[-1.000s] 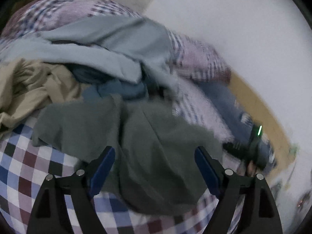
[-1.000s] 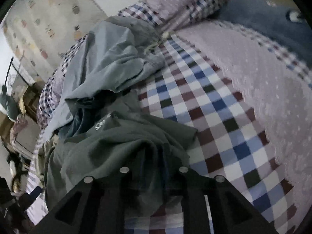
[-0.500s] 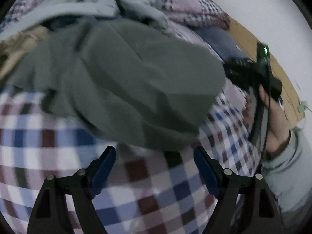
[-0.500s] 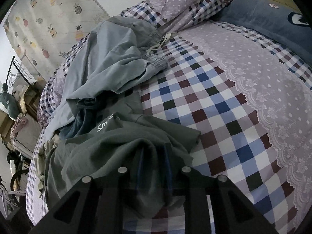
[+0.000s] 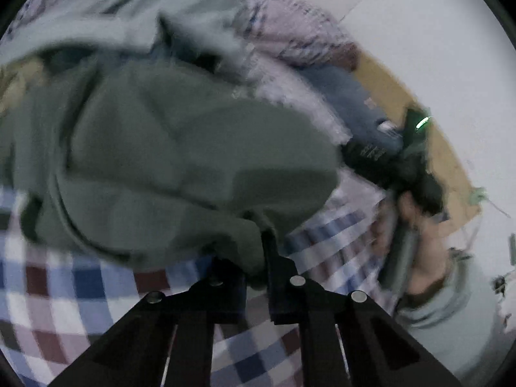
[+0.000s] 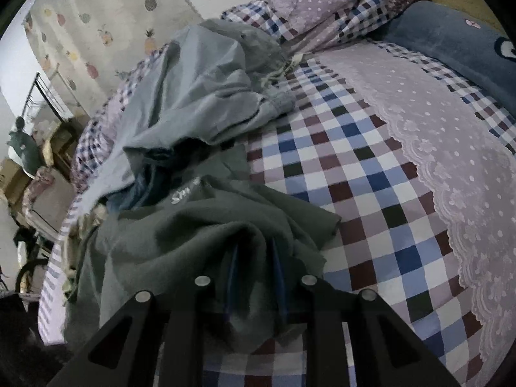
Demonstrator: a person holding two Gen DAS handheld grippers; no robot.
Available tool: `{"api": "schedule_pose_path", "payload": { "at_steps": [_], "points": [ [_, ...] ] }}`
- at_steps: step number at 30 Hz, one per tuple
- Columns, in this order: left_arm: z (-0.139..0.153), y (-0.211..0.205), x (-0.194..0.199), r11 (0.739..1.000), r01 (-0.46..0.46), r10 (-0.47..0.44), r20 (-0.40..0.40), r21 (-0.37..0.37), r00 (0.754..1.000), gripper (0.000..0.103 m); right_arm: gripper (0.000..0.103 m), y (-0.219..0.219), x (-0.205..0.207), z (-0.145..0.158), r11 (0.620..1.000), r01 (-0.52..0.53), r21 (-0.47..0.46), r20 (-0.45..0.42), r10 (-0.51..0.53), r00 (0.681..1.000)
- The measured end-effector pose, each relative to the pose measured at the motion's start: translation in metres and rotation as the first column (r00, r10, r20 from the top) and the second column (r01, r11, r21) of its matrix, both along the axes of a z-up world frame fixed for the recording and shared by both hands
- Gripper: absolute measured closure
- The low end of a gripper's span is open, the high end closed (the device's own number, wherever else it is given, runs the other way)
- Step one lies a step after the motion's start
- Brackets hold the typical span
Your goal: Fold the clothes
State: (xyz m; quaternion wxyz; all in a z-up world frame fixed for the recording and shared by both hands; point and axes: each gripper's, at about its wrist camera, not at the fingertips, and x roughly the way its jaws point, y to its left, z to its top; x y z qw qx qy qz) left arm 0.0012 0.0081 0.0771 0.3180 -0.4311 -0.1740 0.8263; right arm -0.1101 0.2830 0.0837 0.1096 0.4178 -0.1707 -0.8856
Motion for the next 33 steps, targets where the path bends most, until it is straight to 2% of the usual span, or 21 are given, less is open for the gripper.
{"api": "schedule_pose_path", "payload": {
  "at_steps": [1, 3, 4, 6, 7, 10, 11, 14, 16, 18, 20, 22, 24, 26, 27, 29, 33],
  "points": [
    [0.015, -0.010, 0.001, 0.999, -0.012, 0.014, -0.041, 0.039, 0.999, 0.095, 0.080, 0.002, 0.001, 0.003, 1.000, -0.006, -0.018, -0.007, 0.006, 1.000],
    [0.045, -0.048, 0.002, 0.979, -0.065, 0.095, -0.147, 0.195, 0.985, 0.096, 0.080, 0.004, 0.002, 0.008, 0.998, -0.026, -0.049, -0.023, 0.025, 0.999],
    [0.055, -0.072, 0.002, 0.949, -0.097, 0.155, -0.177, 0.299, 0.972, 0.097, 0.077, 0.003, 0.004, 0.011, 0.997, -0.047, -0.066, -0.039, 0.045, 0.998],
    [0.064, -0.117, 0.002, 0.856, -0.161, 0.282, -0.184, 0.491, 0.942, 0.097, 0.060, -0.004, 0.009, 0.019, 0.990, -0.109, -0.084, -0.084, 0.102, 0.991],
    [0.056, -0.129, -0.002, 0.830, -0.219, 0.334, -0.143, 0.512, 0.932, 0.097, 0.052, -0.010, 0.013, 0.023, 0.987, -0.144, -0.078, -0.108, 0.135, 0.985],
    [0.027, -0.160, -0.019, 0.764, -0.416, 0.475, 0.006, 0.492, 0.880, 0.096, 0.051, -0.035, 0.026, 0.032, 0.972, -0.233, 0.036, -0.159, 0.236, 0.959],
    [0.013, -0.165, -0.027, 0.754, -0.501, 0.522, 0.074, 0.425, 0.849, 0.097, 0.049, -0.043, 0.031, 0.032, 0.964, -0.253, 0.086, -0.160, 0.264, 0.951],
    [-0.020, -0.162, -0.045, 0.750, -0.621, 0.604, 0.147, 0.230, 0.784, 0.096, 0.048, -0.062, 0.043, 0.030, 0.924, -0.311, 0.221, -0.152, 0.348, 0.925],
    [-0.030, -0.153, -0.050, 0.753, -0.633, 0.614, 0.155, 0.182, 0.774, 0.091, 0.048, -0.070, 0.052, 0.031, 0.894, -0.346, 0.284, -0.154, 0.398, 0.904],
    [-0.029, -0.144, -0.052, 0.764, -0.621, 0.602, 0.150, 0.174, 0.784, 0.076, 0.048, -0.075, 0.064, 0.035, 0.865, -0.392, 0.313, -0.166, 0.457, 0.874],
    [-0.021, -0.136, -0.051, 0.789, -0.589, 0.576, 0.120, 0.177, 0.808, 0.047, 0.048, -0.080, 0.078, 0.042, 0.827, -0.454, 0.330, -0.189, 0.530, 0.827],
    [-0.017, -0.133, -0.050, 0.807, -0.568, 0.562, 0.083, 0.163, 0.823, 0.034, 0.048, -0.084, 0.092, 0.047, 0.782, -0.521, 0.342, -0.203, 0.603, 0.771],
    [-0.011, -0.124, -0.048, 0.819, -0.559, 0.556, 0.059, 0.129, 0.829, 0.031, 0.049, -0.090, 0.108, 0.052, 0.725, -0.598, 0.343, -0.208, 0.679, 0.704],
    [-0.008, -0.118, -0.047, 0.828, -0.551, 0.550, 0.047, 0.100, 0.834, 0.031, 0.051, -0.097, 0.121, 0.051, 0.669, -0.657, 0.346, -0.192, 0.736, 0.649],
    [-0.010, -0.117, -0.045, 0.831, -0.549, 0.548, 0.046, 0.088, 0.836, 0.031, 0.051, -0.102, 0.125, 0.048, 0.647, -0.672, 0.360, -0.175, 0.755, 0.632],
    [-0.014, -0.117, -0.046, 0.835, -0.545, 0.543, 0.052, 0.080, 0.838, 0.031, 0.054, -0.112, 0.129, 0.039, 0.614, -0.684, 0.394, -0.131, 0.774, 0.619],
    [-0.017, -0.115, -0.043, 0.848, -0.524, 0.521, 0.065, 0.076, 0.851, 0.031, 0.070, -0.124, 0.122, 0.016, 0.583, -0.682, 0.441, -0.039, 0.771, 0.635]
  ]
}}
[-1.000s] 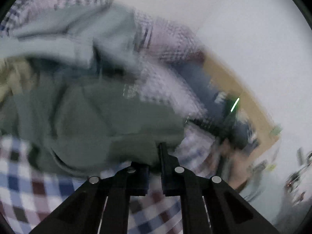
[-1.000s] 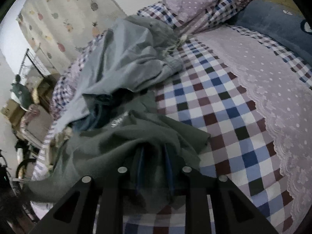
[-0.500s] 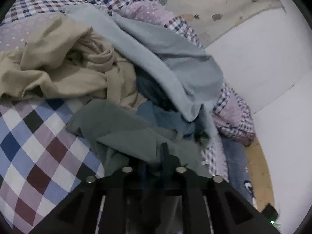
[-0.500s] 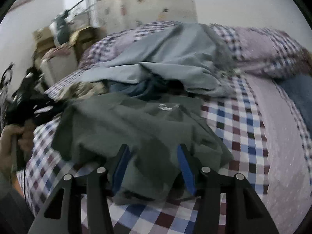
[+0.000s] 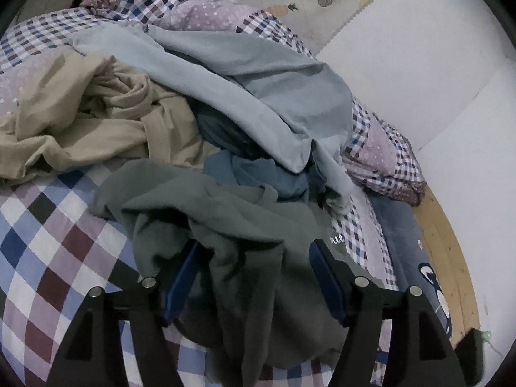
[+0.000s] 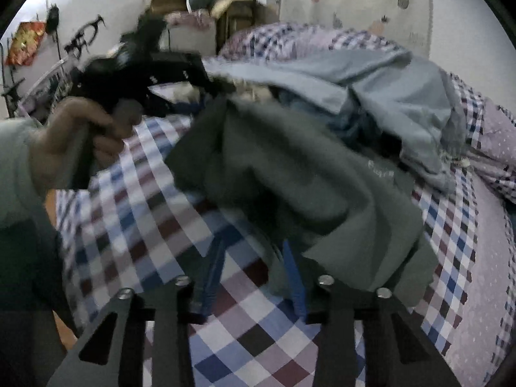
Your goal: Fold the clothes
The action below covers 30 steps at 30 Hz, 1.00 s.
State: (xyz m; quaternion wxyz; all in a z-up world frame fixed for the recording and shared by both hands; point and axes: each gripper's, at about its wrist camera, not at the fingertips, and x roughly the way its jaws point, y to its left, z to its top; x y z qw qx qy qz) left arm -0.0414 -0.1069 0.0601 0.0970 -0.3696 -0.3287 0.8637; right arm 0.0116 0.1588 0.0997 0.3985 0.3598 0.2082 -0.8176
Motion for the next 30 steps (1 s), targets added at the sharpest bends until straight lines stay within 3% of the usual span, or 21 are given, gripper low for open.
{"api": "schedule_pose_path", "payload": {
  "at_steps": [1, 2, 8, 13, 15, 16, 19, 25, 30],
  "points": [
    [-0.001, 0.000, 0.001, 1.000, 0.004, -0.004, 0.001, -0.004, 1.000, 0.031, 0.078, -0.002, -0.003, -0.005, 1.000, 0.006, 0.018, 0.004, -0.006, 1.000],
    [-0.001, 0.000, 0.003, 1.000, 0.009, -0.009, 0.004, -0.009, 1.000, 0.031, 0.079, -0.004, -0.005, -0.010, 0.999, 0.012, 0.035, 0.008, -0.012, 1.000],
    [-0.002, -0.004, 0.009, 0.999, 0.021, -0.020, 0.014, -0.033, 1.000, 0.031, 0.079, -0.013, -0.021, -0.027, 0.991, 0.067, 0.114, 0.000, -0.067, 0.998],
    [-0.003, -0.014, 0.014, 1.000, 0.013, -0.013, 0.025, -0.027, 1.000, 0.031, 0.066, -0.020, -0.029, -0.045, 0.980, 0.087, 0.179, 0.031, -0.094, 0.995],
    [-0.004, -0.018, 0.017, 1.000, 0.011, -0.010, 0.032, -0.024, 0.999, 0.031, 0.066, -0.022, -0.029, -0.050, 0.979, 0.074, 0.190, 0.045, -0.084, 0.995],
    [-0.004, -0.020, 0.018, 1.000, 0.009, -0.009, 0.036, -0.022, 0.999, 0.031, 0.069, -0.023, -0.028, -0.052, 0.977, 0.069, 0.200, 0.039, -0.078, 0.996],
    [-0.005, -0.025, 0.022, 1.000, 0.009, -0.008, 0.046, -0.020, 0.999, 0.031, 0.098, -0.025, -0.023, -0.045, 0.978, 0.069, 0.196, -0.002, -0.070, 0.998],
    [-0.005, -0.030, 0.033, 1.000, 0.016, -0.015, 0.055, -0.020, 0.998, 0.031, 0.102, -0.009, -0.004, -0.005, 0.994, 0.090, 0.067, -0.057, -0.086, 0.995],
    [-0.007, -0.035, 0.042, 1.000, 0.011, -0.010, 0.059, -0.012, 0.998, 0.031, 0.102, 0.018, 0.013, 0.031, 0.984, 0.110, -0.143, 0.003, -0.110, 0.994]
  ]
}}
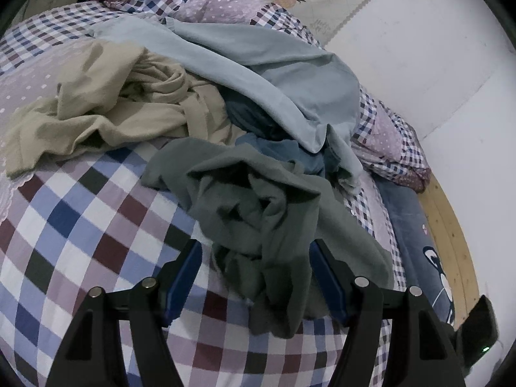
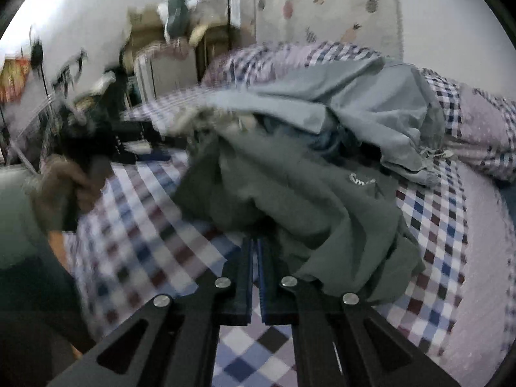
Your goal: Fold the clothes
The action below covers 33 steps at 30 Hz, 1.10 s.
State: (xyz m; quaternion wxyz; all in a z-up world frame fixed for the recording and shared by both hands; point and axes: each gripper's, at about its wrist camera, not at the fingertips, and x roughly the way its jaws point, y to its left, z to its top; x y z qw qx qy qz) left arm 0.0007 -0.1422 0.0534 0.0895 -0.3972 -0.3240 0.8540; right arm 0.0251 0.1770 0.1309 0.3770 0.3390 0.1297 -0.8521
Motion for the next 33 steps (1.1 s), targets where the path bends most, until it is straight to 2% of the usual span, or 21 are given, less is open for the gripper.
{"api": "schedule_pose_path", "payload": {
  "at_steps": [1, 2, 6, 9, 12, 13, 18, 25, 27, 28, 29, 33],
  "points": [
    [0.000, -0.002, 0.002, 1.000, -0.004, 0.004, 0.000, 0.000, 1.000, 0.031, 0.102, 0.003, 0.002, 0.003, 1.000, 0.004, -0.025, 0.011, -0.004, 1.000],
    [0.000, -0.004, 0.003, 1.000, -0.009, 0.009, 0.003, 0.001, 1.000, 0.031, 0.101, 0.001, 0.002, -0.003, 1.000, 0.009, 0.005, 0.011, -0.009, 1.000],
    [-0.001, -0.010, 0.012, 0.999, -0.031, 0.031, 0.009, 0.027, 0.999, 0.031, 0.097, -0.017, -0.001, -0.038, 0.976, 0.027, 0.216, -0.006, -0.027, 1.000],
    [0.001, -0.009, 0.014, 0.999, -0.027, 0.027, 0.005, 0.026, 1.000, 0.031, 0.090, -0.028, -0.005, -0.061, 0.952, 0.009, 0.307, 0.012, -0.013, 1.000],
    [0.003, -0.005, 0.013, 1.000, 0.000, 0.000, -0.007, 0.013, 1.000, 0.031, 0.074, -0.038, -0.008, -0.069, 0.939, -0.002, 0.343, -0.002, 0.003, 1.000],
    [0.003, -0.003, 0.012, 1.000, 0.011, -0.011, -0.009, 0.008, 1.000, 0.031, 0.064, -0.040, -0.009, -0.069, 0.939, -0.001, 0.345, -0.014, 0.007, 1.000],
    [0.001, 0.003, 0.001, 0.999, 0.051, -0.051, -0.008, -0.009, 0.999, 0.031, 0.061, -0.049, -0.019, -0.060, 0.952, 0.002, 0.307, -0.051, 0.014, 0.999],
    [-0.011, 0.005, -0.010, 0.997, 0.077, -0.077, 0.012, -0.009, 0.997, 0.031, 0.063, -0.063, -0.035, -0.084, 0.934, -0.019, 0.356, -0.006, 0.023, 1.000],
    [-0.011, 0.004, -0.011, 0.997, 0.079, -0.079, 0.008, -0.007, 0.997, 0.031, 0.071, -0.064, -0.038, -0.087, 0.933, -0.016, 0.359, -0.001, 0.017, 1.000],
    [-0.011, 0.003, -0.011, 0.997, 0.080, -0.080, 0.005, -0.005, 0.997, 0.031, 0.094, -0.064, -0.039, -0.086, 0.932, -0.005, 0.364, -0.005, 0.008, 1.000],
    [-0.011, 0.002, -0.010, 0.997, 0.079, -0.079, 0.002, -0.003, 0.997, 0.031, 0.101, -0.064, -0.040, -0.084, 0.929, 0.009, 0.369, -0.012, -0.005, 1.000],
    [-0.010, -0.002, -0.008, 0.998, 0.069, -0.069, -0.003, -0.005, 0.998, 0.031, 0.101, -0.057, -0.034, -0.068, 0.943, 0.030, 0.330, -0.033, -0.021, 0.999]
  ]
}}
